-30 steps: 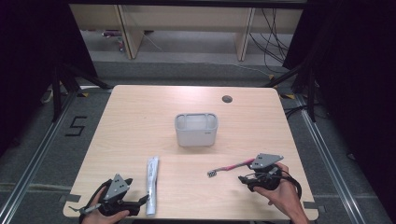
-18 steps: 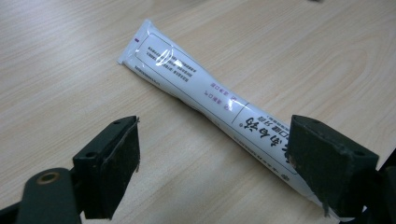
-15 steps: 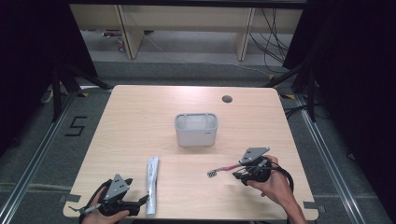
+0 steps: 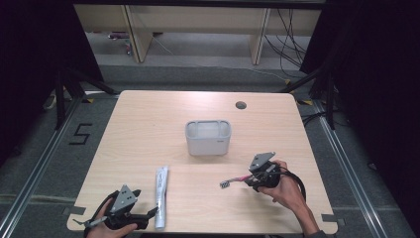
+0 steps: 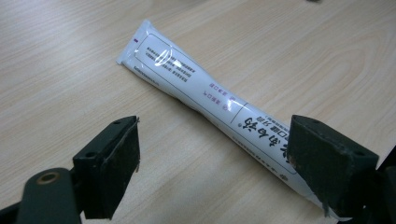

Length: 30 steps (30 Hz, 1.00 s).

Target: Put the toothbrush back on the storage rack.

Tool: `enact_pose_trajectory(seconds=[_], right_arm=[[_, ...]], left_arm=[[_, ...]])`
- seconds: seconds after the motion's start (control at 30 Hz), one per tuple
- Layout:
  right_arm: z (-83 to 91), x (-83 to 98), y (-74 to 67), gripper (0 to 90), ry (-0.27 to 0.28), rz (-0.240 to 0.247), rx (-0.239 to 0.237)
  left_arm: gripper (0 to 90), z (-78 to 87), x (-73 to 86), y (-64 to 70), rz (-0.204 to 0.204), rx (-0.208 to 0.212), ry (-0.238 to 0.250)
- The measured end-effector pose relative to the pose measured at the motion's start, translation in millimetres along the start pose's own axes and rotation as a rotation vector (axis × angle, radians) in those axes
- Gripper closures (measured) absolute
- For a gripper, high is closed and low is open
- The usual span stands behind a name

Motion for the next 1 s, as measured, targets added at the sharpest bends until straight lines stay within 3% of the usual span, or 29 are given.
enact_pose_trajectory(seconds=[0.03,0.07,0.23,0.53,0.9,0.97,1.0], right_arm=[[0.0,0.0,0.0,54.8,0.000,0.000,0.000],[-3.9,-0.5,2.5,54.8,0.009,0.034,-0.016],[-5.4,-2.3,2.5,55.6,-0.013,0.019,-0.008],[-14.5,-12.6,3.2,57.9,-0.053,0.070,-0.028],[-22.4,-13.3,6.5,59.1,-0.074,0.077,-0.039],[-23.2,-12.7,5.7,59.3,-0.085,0.059,-0.036],[-24.4,-13.1,6.5,59.7,-0.081,0.084,-0.044]], left_arm=[[16.7,0.0,0.0,0.0,0.000,0.000,0.000],[16.8,0.0,0.0,-0.1,0.000,0.000,-0.002],[16.8,0.0,0.0,-0.2,0.002,-0.001,-0.003],[16.7,0.6,-0.4,-0.2,0.006,-0.007,0.004],[16.8,0.5,-0.4,-0.3,0.007,-0.005,0.003],[16.7,0.5,-0.5,0.0,0.006,-0.005,0.003],[16.7,0.5,-0.5,0.4,0.008,-0.004,0.005]])
Point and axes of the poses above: each handheld gripper's, and its own axes: z roughly backward along the jaws, x roughly out of its underside, y roughly to its right, the point moved 3 cm from there along -z, roughly forward along the jaws, and after that the axes turned 3 degrees about x, right-handed, at the moved point
